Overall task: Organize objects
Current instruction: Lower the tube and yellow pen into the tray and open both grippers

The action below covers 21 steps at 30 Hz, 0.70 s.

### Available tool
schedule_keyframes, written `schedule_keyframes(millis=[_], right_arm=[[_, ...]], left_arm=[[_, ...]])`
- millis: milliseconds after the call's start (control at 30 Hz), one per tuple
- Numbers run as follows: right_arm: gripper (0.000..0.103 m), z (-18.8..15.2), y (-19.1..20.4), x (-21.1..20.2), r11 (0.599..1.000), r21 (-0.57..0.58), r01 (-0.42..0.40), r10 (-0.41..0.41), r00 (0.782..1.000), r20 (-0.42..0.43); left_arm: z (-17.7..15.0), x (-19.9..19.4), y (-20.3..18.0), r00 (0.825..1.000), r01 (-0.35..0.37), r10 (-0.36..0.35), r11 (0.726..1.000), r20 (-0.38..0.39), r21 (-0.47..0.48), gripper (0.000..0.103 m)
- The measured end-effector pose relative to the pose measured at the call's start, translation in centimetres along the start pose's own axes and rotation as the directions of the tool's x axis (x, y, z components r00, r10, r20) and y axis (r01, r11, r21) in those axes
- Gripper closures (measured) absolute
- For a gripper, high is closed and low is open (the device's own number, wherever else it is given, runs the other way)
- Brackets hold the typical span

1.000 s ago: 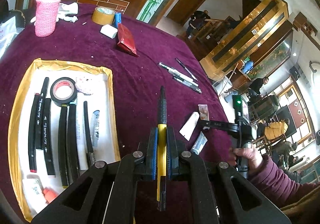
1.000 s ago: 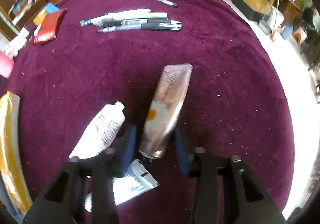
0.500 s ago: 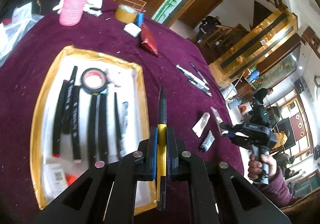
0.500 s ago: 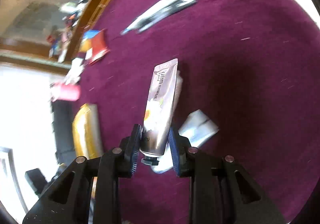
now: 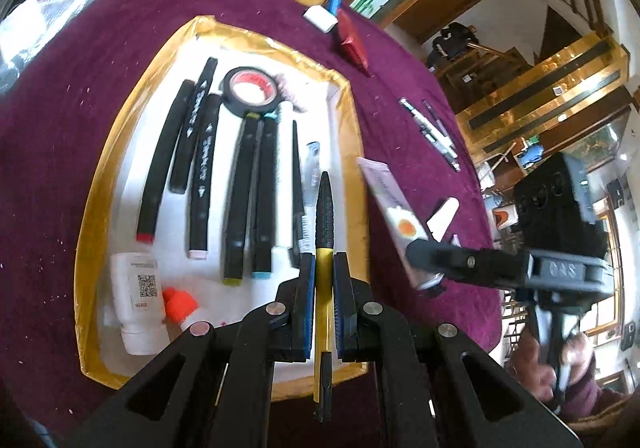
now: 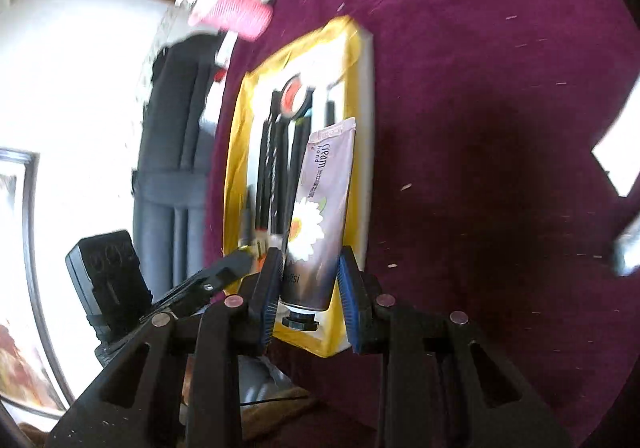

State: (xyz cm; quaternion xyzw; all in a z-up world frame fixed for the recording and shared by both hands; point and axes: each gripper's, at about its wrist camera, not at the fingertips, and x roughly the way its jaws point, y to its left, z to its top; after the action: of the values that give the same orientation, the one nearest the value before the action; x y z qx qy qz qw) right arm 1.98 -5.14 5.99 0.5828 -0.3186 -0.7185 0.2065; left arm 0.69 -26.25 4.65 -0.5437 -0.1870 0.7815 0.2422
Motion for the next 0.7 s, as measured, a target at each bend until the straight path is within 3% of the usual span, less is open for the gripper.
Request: schedule_keyframes(millis=[200, 533, 633, 700], right_arm=[[0.077, -0.8, 2.1, 3.3, 0.992, -0.064, 0.107, -0.109, 0.993, -0.042], [0.077, -1.8, 4.1, 5.2, 0.949, -0.17, 0.266, -0.276, 0.961, -0.033], [0.077, -2.1, 4.3, 5.6, 0.937, -0.191, 0.292, -0.304, 0.952, -0.038], [0.077, -2.2, 4.2, 5.6, 0.934, -0.197, 0.298, -0.312, 0.949, -0.045]], left_arm=[[0.2, 1.7, 1.5, 0.999, -0.047, 0.047, 0.999, -0.013, -0.024, 0.097], [0.3, 3.1, 2.4, 0.998, -0.036, 0.034, 0.998, -0.052, -0.044, 0.097], [0.6, 2.5, 2.1, 0.997, -0.065, 0.064, 0.998, -0.035, -0.025, 0.086], [0.9, 1.8, 1.9, 0.997, -0.08, 0.079, 0.997, -0.014, -0.018, 0.067]])
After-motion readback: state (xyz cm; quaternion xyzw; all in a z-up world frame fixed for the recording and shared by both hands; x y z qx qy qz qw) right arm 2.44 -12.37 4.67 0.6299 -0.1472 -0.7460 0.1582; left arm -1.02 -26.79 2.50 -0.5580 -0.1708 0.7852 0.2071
